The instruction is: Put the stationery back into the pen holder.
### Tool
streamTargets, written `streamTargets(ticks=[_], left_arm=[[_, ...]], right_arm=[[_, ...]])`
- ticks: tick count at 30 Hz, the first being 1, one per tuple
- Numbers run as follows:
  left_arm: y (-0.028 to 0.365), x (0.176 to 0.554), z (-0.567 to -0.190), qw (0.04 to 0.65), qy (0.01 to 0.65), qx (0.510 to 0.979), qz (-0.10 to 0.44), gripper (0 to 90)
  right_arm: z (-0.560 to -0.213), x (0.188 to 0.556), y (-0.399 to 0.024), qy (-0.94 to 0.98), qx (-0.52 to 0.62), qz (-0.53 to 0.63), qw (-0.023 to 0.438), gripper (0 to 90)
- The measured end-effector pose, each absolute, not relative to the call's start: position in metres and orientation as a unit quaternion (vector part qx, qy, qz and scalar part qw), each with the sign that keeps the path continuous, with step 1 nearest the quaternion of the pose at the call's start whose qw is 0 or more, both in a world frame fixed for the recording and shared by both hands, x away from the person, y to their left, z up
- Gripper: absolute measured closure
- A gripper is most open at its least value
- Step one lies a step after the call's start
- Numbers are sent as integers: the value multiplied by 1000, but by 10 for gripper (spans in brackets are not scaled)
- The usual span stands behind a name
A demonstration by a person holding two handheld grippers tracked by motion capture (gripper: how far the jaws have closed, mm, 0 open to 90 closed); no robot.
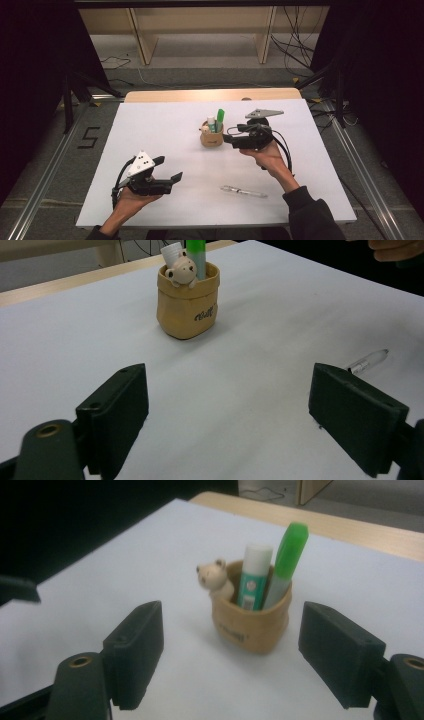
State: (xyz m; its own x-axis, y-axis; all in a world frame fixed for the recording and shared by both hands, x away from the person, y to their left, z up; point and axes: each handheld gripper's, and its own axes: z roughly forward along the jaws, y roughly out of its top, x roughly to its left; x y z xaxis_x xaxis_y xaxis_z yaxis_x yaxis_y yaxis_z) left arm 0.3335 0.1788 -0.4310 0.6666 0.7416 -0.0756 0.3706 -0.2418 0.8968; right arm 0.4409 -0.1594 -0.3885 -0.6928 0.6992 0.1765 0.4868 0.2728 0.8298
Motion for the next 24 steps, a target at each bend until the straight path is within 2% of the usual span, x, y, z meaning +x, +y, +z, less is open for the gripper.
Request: streamTargets(ticks=[9, 24], left_arm=[[179, 333, -431, 498, 362, 766, 187, 156], [180, 333, -431, 495, 362, 767, 187, 156]], right_arm=[[-400, 410, -176, 821, 355, 437, 92, 260], [-414, 387, -177, 867, 322, 375, 68, 255]])
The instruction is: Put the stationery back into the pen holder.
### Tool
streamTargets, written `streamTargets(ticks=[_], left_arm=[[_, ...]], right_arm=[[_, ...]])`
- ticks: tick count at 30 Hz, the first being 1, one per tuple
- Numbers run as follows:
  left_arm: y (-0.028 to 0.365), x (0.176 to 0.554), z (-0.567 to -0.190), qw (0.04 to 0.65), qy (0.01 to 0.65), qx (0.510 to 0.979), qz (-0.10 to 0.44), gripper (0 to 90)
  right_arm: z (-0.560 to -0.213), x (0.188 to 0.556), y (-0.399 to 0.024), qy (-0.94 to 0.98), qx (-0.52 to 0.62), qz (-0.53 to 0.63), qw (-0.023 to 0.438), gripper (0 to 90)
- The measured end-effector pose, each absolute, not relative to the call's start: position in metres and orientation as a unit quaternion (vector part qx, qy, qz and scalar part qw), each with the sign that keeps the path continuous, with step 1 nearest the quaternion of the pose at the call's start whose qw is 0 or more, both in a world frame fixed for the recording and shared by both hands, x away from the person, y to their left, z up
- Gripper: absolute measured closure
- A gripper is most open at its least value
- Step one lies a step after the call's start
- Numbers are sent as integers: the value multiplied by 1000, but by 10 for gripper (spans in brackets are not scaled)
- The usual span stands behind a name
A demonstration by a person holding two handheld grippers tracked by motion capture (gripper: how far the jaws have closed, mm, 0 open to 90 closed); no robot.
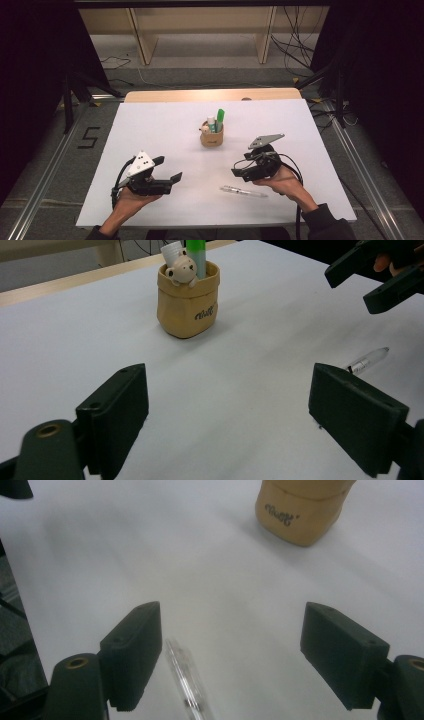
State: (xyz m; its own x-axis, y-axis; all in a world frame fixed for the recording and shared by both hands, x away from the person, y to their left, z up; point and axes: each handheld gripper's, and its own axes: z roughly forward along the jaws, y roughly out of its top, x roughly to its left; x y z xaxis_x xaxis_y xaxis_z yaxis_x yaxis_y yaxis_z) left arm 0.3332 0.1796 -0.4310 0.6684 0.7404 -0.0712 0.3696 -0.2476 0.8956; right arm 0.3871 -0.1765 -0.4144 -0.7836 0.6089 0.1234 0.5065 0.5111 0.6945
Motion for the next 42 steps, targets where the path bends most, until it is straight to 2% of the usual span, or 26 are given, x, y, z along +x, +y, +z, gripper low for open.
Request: streamTargets(ticks=[19, 42], left_arm=[[179, 334, -431, 494, 361, 768, 187, 156], [178, 334, -431, 490, 360, 772, 186, 156]], right_arm=[[-429, 370, -186, 913, 295, 279, 38, 276], [-443, 366, -191, 938, 281, 201, 19, 372]])
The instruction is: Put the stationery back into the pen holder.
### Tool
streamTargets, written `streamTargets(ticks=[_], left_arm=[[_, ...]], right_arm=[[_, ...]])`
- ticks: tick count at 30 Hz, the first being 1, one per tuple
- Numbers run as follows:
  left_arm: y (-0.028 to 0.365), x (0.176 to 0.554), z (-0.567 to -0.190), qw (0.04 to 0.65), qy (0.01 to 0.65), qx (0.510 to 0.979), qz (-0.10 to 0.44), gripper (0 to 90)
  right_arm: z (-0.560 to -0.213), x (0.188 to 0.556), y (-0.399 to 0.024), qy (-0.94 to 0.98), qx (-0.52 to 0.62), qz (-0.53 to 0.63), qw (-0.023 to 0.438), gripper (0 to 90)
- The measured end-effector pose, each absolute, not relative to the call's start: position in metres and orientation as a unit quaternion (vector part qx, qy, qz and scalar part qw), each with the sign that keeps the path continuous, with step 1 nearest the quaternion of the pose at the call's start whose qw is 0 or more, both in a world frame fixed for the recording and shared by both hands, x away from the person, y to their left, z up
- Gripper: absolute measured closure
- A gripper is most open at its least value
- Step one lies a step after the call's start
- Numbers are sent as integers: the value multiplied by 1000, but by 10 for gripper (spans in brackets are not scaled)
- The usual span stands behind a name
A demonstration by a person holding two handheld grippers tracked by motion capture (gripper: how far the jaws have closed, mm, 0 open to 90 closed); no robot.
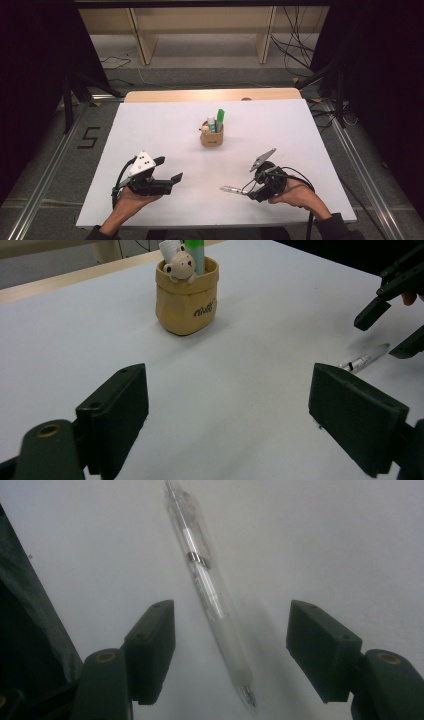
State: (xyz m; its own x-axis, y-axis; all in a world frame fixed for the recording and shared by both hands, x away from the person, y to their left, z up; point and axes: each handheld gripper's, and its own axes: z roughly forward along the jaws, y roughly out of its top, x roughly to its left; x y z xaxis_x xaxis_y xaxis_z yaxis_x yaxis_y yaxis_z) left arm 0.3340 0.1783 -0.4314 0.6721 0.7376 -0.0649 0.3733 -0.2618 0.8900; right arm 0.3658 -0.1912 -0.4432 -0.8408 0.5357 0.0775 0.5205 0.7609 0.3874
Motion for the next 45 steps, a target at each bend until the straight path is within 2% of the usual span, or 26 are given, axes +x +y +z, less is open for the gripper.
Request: streamTargets(ticks=[9, 28, 45], left_arm=[[178, 334, -431, 490, 360, 772, 186, 156], [177, 334, -431, 491, 360, 772, 186, 156], [177, 334, -431, 490, 358, 773, 186, 156]], right_arm=[[-447, 365, -190, 947, 273, 170, 20, 424], [-453, 366, -184, 961, 243, 127, 22, 614], [-454, 370, -173, 971, 219, 89, 26, 729]])
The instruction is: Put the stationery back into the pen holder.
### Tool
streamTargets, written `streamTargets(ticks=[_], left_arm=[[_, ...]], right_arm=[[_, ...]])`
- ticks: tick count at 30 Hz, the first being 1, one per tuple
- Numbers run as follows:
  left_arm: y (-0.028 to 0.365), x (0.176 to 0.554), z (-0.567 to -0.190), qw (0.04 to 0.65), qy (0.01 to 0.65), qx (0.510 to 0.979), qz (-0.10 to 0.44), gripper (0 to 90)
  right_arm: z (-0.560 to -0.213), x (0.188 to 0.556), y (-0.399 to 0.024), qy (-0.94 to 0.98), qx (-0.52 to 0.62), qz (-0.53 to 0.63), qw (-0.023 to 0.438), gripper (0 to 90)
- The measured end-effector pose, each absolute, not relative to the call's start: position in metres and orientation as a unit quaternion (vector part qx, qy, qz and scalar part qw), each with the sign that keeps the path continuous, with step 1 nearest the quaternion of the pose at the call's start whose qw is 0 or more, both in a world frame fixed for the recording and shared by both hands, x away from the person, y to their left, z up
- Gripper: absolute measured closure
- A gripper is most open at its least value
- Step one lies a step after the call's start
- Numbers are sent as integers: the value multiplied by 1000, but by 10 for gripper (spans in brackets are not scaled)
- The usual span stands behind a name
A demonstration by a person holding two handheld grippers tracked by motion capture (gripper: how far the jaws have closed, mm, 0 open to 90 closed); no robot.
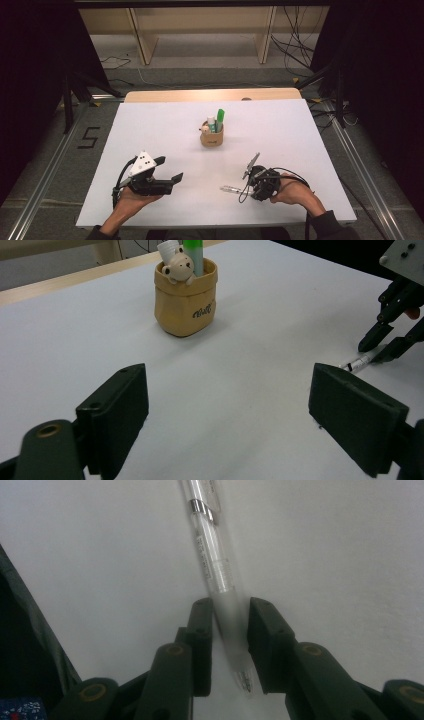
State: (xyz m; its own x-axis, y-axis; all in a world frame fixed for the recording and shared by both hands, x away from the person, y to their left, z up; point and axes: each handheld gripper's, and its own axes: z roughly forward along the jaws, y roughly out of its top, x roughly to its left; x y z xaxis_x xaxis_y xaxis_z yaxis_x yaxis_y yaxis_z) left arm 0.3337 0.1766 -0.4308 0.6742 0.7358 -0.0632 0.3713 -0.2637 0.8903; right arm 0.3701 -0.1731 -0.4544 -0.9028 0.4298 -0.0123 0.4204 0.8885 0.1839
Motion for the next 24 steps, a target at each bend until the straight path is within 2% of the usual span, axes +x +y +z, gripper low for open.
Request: streamTargets(ticks=[7, 24], left_arm=[[176, 334, -431, 489, 357, 773, 187, 156], [177, 335, -431, 490, 361, 772, 185, 157]], right_arm=[[-454, 369, -168, 976, 202, 74, 25, 790], [-445, 363, -164, 980, 169, 96, 53, 806]])
